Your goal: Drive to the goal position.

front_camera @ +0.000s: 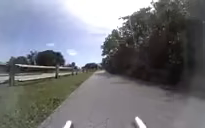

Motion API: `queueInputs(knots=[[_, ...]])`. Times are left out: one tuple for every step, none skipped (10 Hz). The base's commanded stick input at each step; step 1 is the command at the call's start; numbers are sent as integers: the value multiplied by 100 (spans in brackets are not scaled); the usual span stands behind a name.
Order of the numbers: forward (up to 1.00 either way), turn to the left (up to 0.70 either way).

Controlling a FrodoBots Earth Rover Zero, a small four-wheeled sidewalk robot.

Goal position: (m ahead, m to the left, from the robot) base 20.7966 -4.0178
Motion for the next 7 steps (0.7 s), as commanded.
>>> queueInputs(knots=[[50,0],[50,0],[50,0],[50,0],[50,0],[50,0],[50,0]])
